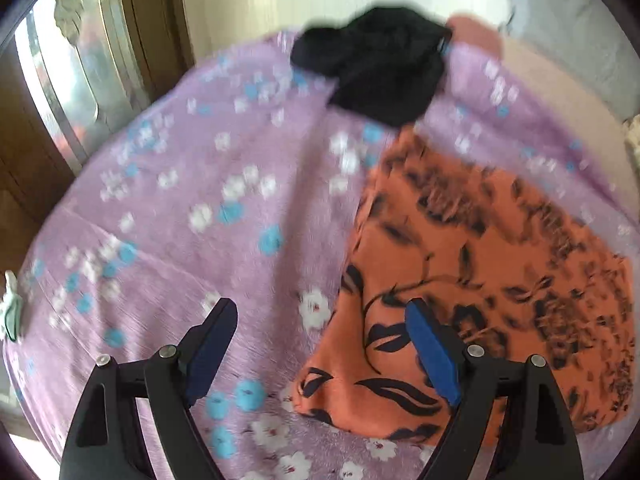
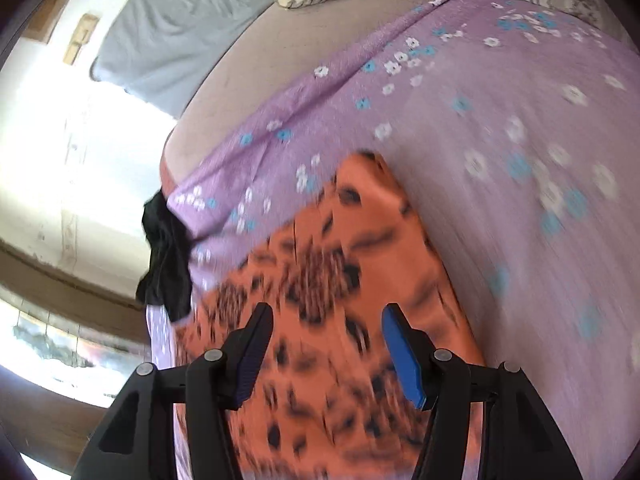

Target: Fold small clothes

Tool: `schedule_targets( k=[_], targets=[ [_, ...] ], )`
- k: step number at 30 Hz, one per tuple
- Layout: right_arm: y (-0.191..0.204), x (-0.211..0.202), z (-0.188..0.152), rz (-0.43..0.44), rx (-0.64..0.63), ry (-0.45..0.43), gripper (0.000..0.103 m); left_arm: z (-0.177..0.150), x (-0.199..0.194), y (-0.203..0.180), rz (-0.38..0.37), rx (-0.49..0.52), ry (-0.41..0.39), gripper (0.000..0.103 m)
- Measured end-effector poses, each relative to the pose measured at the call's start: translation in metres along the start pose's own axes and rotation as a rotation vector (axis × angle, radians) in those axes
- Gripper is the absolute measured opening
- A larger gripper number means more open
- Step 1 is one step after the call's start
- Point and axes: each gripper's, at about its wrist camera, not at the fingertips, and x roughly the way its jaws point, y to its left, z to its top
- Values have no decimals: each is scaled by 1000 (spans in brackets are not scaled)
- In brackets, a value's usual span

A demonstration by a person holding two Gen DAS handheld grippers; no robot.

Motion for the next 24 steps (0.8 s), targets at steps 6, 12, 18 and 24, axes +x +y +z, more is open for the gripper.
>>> schedule_targets(
  k=[6,12,18,24],
  targets=[
    [-25,60,43,-108,113,-36,64,3,22,21,-75,-144,118,93],
    [23,60,31,-163,-22,-123,65,1,16,34,-57,-195,129,94],
    [152,102,-30,114,-268,72,65,1,3,40,-45,-187,111,93],
    [242,181,-122,312,-307,320,65,-2,11,57,-73,-224,153,93]
  ],
)
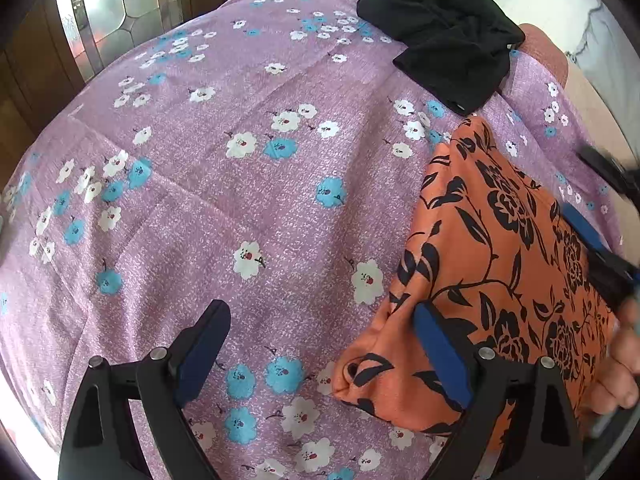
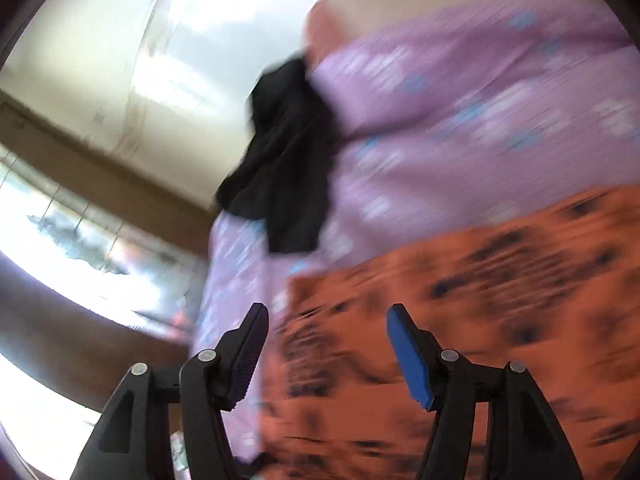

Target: Fold small clothes

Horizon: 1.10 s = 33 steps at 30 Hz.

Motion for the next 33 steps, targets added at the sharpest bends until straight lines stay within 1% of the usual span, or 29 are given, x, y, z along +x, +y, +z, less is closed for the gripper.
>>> schedule_targets(
  k=[1,3,4,5,7,9,11,14,15,16,18,20,21,23,24,25,27,29,30,33],
  targets=[
    [3,11,-5,18,14,11,65,0,0,1,0,7,1,93],
    [-3,49,-13,40,103,58,65,0,0,0,5,19,3,94],
    [-8,61,-14,31,139,81,65,1,1,0,6,21,4,94],
    [-17,72,-19,0,182,101,64,1,2,0,9,22,6,94],
    [-19,70,-21,0,178,46,63,1,3,-1,5,19,14,93],
    [-14,67,-21,-28,167,74,63,3,4,-4,5,23,7,93],
    [-9,53,-22,-26,146,72,64,4,-1,-7,11,35,-21,93],
    [-15,10,-25,-2,136,37,64,3,-14,-13,8,66,-74,93],
    [-22,-14,-29,-9,133,11,64,2,-17,-15,11,76,-86,93],
    [-25,-27,-31,-17,132,-4,64,0,-21,-20,20,97,-111,93],
    [-40,-66,-40,-57,125,-43,64,-5,-24,-30,37,152,-142,93],
    [-61,-106,-53,-124,124,-73,64,-9,-16,-39,73,211,-125,93],
    [-70,-118,-59,-149,132,-81,64,-12,-7,-43,90,228,-96,93],
    [-96,-146,-72,-210,171,-86,64,-16,10,-44,104,227,-51,94],
    [-113,-162,-81,-256,213,-83,64,-16,10,-42,96,212,-59,94],
    [-123,-170,-86,-263,235,-83,64,-16,9,-40,93,202,-59,94],
    [-140,-200,-97,-256,278,-105,64,-18,4,-38,91,198,-52,94],
    [-147,-226,-106,-268,284,-137,65,-23,-1,-35,88,199,-49,94],
    [-150,-241,-111,-258,285,-158,65,-28,-5,-31,78,194,-45,94],
    [-156,-269,-125,-229,309,-201,65,-47,-15,-24,15,172,-19,94]
  ],
)
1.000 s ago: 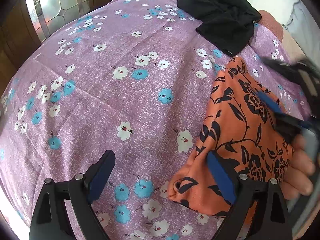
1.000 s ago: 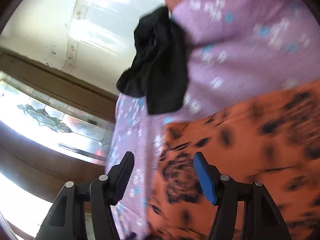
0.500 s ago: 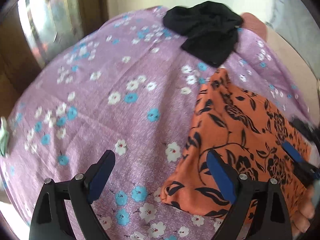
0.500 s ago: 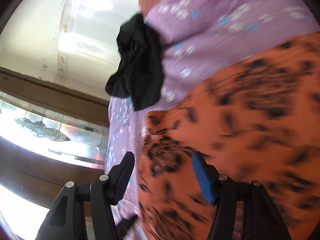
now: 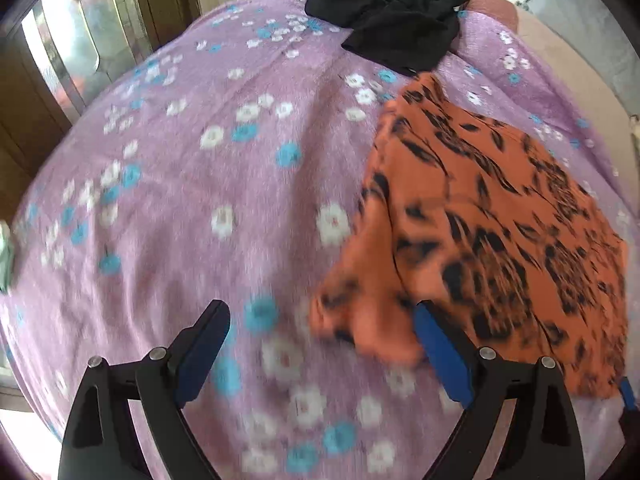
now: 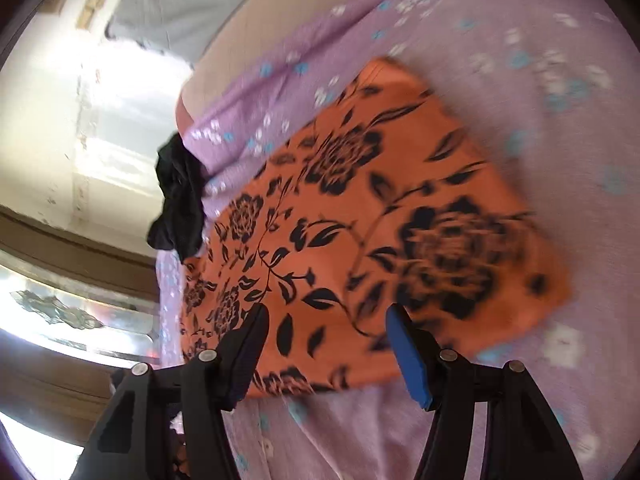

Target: Fold small clothes

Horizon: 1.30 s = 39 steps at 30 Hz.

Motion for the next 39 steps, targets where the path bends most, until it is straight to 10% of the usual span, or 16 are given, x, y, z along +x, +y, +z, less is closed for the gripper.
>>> schedule_targets(
  k=[10,26,31,35,37,39],
  targets=[
    [-56,-27,-22,24,194,1,69,-42,-2,10,-530,-213,117,94],
    [-56,24,15,95,221,-67,76,3,33,-11,-705,-351,6,93],
    [-49,41,33,183,225,-124,76,7,35,-14,-663,-327,-10,71],
    [-34,60,38,86,118,-154,72,11,39,-15,-656,-333,-8,70],
    [-25,66,38,33,70,-156,61,13,41,-15,-657,-336,-7,70],
    [-31,68,39,-2,86,-153,25,14,42,-14,-647,-353,-19,52]
  ],
)
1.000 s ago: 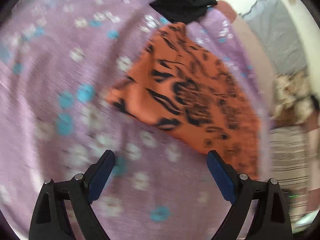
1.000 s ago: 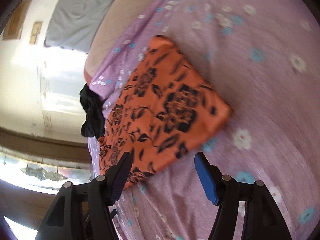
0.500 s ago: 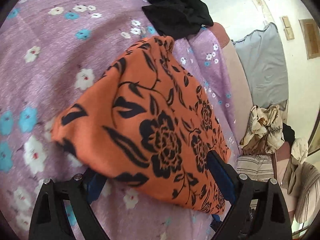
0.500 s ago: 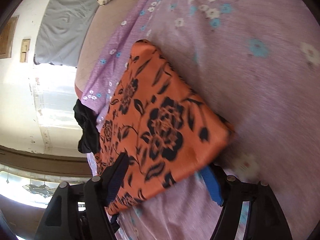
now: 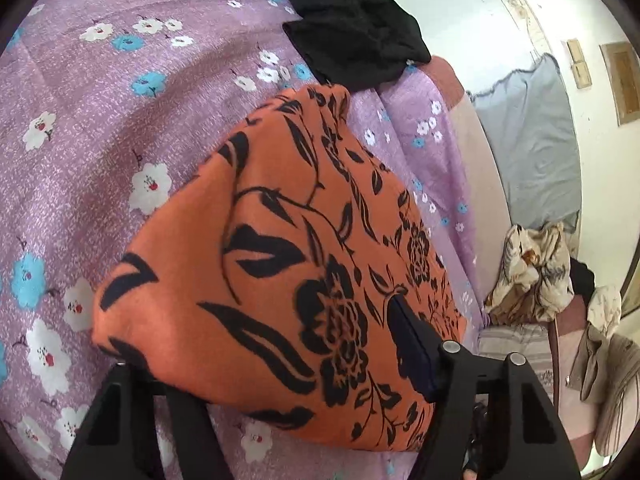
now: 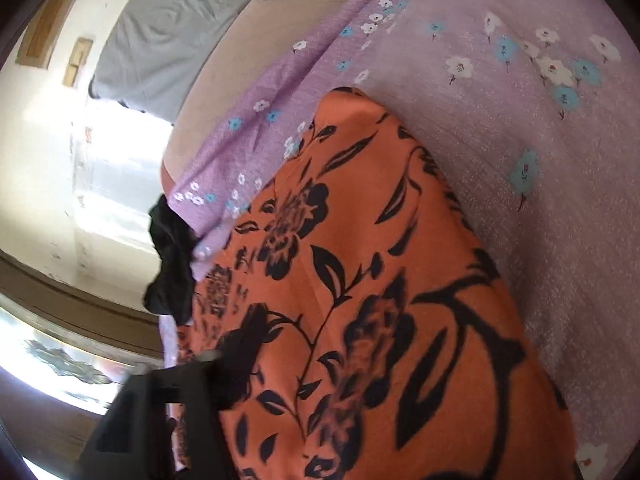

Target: Fold small clothes

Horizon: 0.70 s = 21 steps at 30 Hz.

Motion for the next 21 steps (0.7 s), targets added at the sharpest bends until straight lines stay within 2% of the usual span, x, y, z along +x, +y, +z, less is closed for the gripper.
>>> schedule_targets(
  k=[1,3,6,10,13,18,21],
  targets=[
    [-5,0,1,7,20,-1,23,0,1,1,15,-1,3,32],
    [-5,-4,2,20,28,-11,20,0,3,6,35,-19,17,26],
    [15,-18,-1,16,-73,-75,18,-3,-6,1,34,-9,-5,20],
    [36,-50,-13,35,-147,-154,17,-15,-35,-21,27,76,-33,18],
    [41,-75,-24,27,-178,-166,17,-31,-65,-23,15,90,-19,18],
    [18,-122,-48,17,-152,-108,17,-76,-99,-4,45,84,17,18],
    [-7,-127,-63,-59,-103,-13,17,-98,-96,9,133,102,89,20]
  ],
)
